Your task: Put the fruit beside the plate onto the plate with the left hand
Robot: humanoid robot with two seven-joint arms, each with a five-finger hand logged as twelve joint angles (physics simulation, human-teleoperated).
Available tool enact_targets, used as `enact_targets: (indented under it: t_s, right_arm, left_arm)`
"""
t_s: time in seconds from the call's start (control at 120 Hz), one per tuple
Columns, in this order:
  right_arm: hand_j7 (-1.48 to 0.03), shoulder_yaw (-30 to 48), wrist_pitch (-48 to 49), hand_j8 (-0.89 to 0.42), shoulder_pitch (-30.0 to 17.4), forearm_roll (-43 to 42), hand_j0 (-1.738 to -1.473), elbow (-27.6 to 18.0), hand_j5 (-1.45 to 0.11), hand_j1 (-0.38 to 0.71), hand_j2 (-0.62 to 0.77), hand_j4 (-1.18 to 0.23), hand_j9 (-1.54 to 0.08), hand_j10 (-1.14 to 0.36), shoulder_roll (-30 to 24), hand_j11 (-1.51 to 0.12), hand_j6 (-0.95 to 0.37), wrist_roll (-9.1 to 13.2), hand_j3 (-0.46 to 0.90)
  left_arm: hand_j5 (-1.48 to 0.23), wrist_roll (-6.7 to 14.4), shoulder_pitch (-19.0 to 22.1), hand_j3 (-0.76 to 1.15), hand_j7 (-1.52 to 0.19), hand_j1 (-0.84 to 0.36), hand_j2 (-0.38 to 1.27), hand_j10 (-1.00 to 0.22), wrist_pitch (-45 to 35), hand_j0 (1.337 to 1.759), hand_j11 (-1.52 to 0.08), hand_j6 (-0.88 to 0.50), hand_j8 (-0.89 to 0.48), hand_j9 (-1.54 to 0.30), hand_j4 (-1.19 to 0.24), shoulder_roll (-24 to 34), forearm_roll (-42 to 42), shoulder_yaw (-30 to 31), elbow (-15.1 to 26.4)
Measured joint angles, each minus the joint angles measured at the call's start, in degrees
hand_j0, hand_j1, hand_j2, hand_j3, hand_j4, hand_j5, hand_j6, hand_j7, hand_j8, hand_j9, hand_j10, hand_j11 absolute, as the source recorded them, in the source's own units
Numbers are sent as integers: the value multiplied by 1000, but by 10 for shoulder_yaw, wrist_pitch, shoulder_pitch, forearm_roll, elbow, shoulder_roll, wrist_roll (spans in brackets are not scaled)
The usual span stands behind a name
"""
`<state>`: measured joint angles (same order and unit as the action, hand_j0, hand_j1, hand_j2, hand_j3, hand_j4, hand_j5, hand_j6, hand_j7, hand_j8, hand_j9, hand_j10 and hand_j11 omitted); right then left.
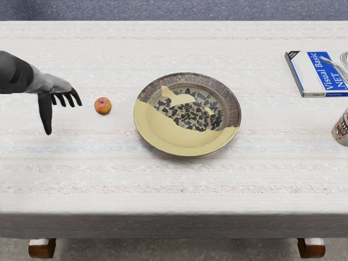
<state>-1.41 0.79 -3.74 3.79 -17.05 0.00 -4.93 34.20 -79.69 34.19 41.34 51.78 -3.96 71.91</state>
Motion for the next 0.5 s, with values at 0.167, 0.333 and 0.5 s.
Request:
enact_targets:
  t_s: [0.167,0.333,0.5]
  right_arm:
    - [-47,0,0,-36,0,0,-1658,0,-47,-305,-7,-36,-47,-36,0,-47,-36,0,0]
    - [-47,0,0,-36,0,0,-1658,0,-47,-305,-8,-36,-47,-36,0,-47,-36,-1,0]
    - [-47,-1,0,-36,0,0,-1658,0,-47,-305,-8,-36,-47,-36,0,-47,-36,0,0]
  left_arm:
    - [-328,6,4,0,-328,48,52,-255,-90,1658,-328,-256,-256,-328,-256,-75,142,1,10]
    - [-328,8,5,0,-328,48,52,-255,-162,1658,-328,-256,-256,-328,-256,-137,213,11,-13]
    - [-328,8,15,0,-328,48,52,-255,-178,1658,-328,-256,-256,-328,-255,-166,218,31,-44]
